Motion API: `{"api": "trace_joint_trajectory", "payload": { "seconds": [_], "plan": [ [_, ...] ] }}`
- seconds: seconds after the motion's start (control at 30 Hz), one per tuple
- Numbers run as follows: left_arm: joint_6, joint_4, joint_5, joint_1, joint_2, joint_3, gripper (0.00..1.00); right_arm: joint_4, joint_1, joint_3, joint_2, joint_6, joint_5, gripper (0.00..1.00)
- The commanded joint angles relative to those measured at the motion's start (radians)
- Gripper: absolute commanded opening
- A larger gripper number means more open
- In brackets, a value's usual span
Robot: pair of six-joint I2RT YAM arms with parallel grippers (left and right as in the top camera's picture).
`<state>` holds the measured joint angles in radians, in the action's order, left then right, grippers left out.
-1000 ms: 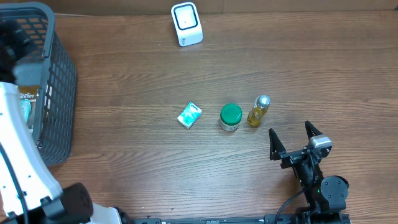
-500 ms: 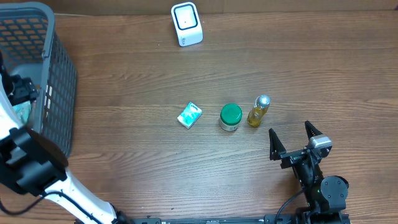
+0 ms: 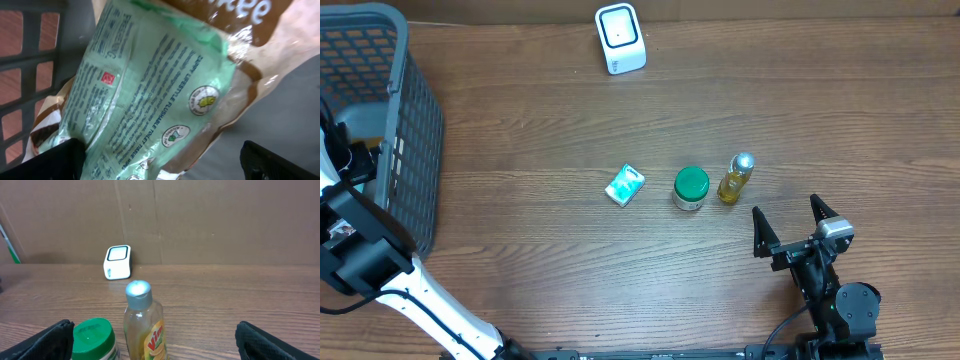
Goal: Scan the item barcode
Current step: 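Reach the left gripper into the basket and grasp the PanTree wipes pack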
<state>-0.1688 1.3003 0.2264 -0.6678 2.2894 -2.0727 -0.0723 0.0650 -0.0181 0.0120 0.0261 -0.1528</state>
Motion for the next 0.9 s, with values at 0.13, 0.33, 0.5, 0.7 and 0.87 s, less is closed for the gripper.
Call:
{"api": "trace_joint_trajectory", "payload": {
  "seconds": [0.13, 0.33, 0.5, 0.7, 0.87],
  "plan": [
    [-0.026, 0.002, -0.145, 0.001, 0.014, -0.005, 0.81, 0.004, -0.008, 0.01, -0.005, 0.0, 0.002, 1.0],
    [-0.026, 0.0, -0.169, 0.001, 0.014, -0.005, 0.96, 0.004, -0.008, 0.01, -0.005, 0.0, 0.002, 1.0],
    [-0.026, -0.029, -0.176, 0.001, 0.014, -0.005, 1.0, 0.004, -0.008, 0.01, -0.005, 0.0, 0.002, 1.0],
    [-0.026, -0.091, -0.177, 0.001, 0.014, -0.005, 1.0, 0.004, -0.008, 0.01, -0.005, 0.0, 0.002, 1.0],
    [-0.026, -0.102, -0.231, 0.002, 0.014, -0.005, 0.96, 0.004, -0.008, 0.01, -0.005, 0.0, 0.002, 1.0]
  ]
}}
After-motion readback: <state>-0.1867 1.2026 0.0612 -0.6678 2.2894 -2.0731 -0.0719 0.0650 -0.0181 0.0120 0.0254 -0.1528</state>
